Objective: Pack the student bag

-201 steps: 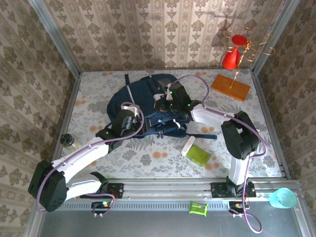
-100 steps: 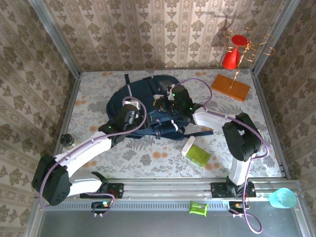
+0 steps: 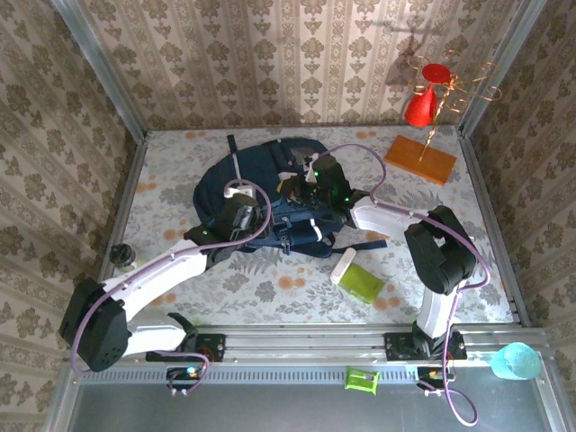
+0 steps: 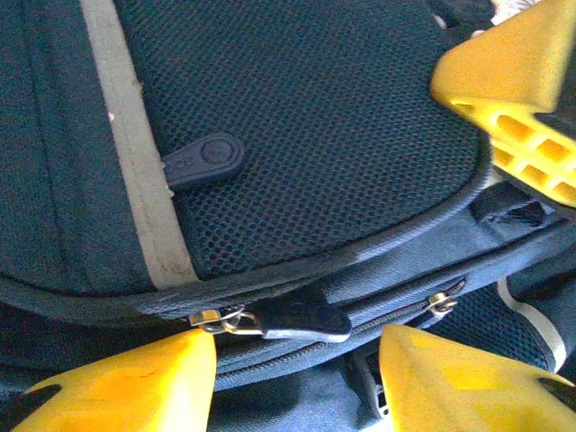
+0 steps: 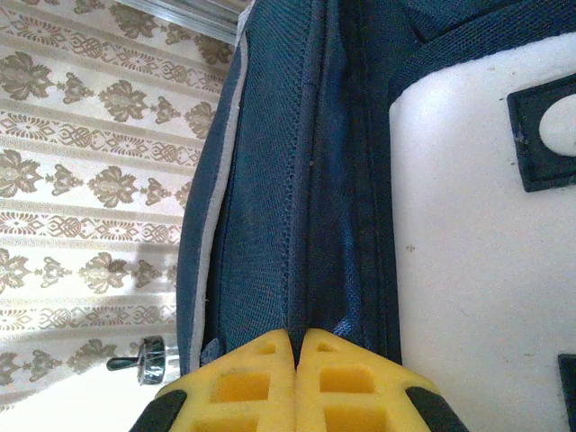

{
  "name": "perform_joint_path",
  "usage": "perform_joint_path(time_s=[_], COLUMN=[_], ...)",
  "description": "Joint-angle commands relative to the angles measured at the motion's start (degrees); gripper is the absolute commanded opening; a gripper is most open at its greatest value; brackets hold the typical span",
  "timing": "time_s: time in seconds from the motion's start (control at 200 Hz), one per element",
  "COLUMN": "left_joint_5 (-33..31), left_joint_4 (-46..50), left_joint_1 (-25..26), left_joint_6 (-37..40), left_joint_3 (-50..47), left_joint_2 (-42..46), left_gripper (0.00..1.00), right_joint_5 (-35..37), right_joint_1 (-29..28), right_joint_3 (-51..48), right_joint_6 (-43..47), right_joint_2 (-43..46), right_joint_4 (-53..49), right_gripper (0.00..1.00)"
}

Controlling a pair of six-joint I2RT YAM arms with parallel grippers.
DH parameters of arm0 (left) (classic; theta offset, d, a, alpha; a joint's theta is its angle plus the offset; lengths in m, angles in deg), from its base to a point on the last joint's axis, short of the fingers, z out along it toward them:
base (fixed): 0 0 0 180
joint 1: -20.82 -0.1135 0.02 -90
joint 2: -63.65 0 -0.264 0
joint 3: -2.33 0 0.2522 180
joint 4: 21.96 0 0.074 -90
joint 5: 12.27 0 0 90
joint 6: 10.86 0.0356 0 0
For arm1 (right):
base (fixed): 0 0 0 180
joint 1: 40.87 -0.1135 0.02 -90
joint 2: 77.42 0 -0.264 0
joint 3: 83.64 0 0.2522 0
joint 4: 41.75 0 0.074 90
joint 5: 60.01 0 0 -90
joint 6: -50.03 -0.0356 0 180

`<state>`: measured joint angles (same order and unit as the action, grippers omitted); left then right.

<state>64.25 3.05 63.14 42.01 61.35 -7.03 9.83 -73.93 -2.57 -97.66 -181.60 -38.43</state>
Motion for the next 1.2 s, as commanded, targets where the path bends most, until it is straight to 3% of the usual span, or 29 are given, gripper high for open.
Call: perform_joint_path(time_s=[0.0, 0.24, 0.59, 0.895, 1.195], left_joint_5=[-3.51, -2.36, -1.37, -2.04, -2.77], left_joint_4=[1.65, -2.05, -5.66, -7.77, -10.66], left_joint_1=[0.69, -1.29, -2.79, -3.17, -3.71], left_joint_6=[-1.48, 0.35, 1.04, 2.03, 0.31], left_joint_3=[-1.0, -0.33, 0.62, -0.07, -1.9], left_joint_2=[-0.55, -1.29, -5.94, -5.64, -4.36], left_gripper=[0.47, 0.52, 0.47, 0.28, 0.18], right_joint_5=[-2.55, -3.18, -5.47, -6.84, -7.25], right_joint_1=[-0.43, -0.43, -0.74, -0.18, 0.7], right_joint_3=[1.37, 1.52, 2.51, 2.83, 2.83], right_joint_6=[-1.04, -0.93, -0.73, 2.57, 4.58], right_joint_2=[3.83, 3.35, 2.19, 1.5, 1.15], right_joint_4=[8.59, 8.25, 7.69, 4.06, 2.15], right_gripper=[0.0, 0.0, 0.0, 0.0, 0.0])
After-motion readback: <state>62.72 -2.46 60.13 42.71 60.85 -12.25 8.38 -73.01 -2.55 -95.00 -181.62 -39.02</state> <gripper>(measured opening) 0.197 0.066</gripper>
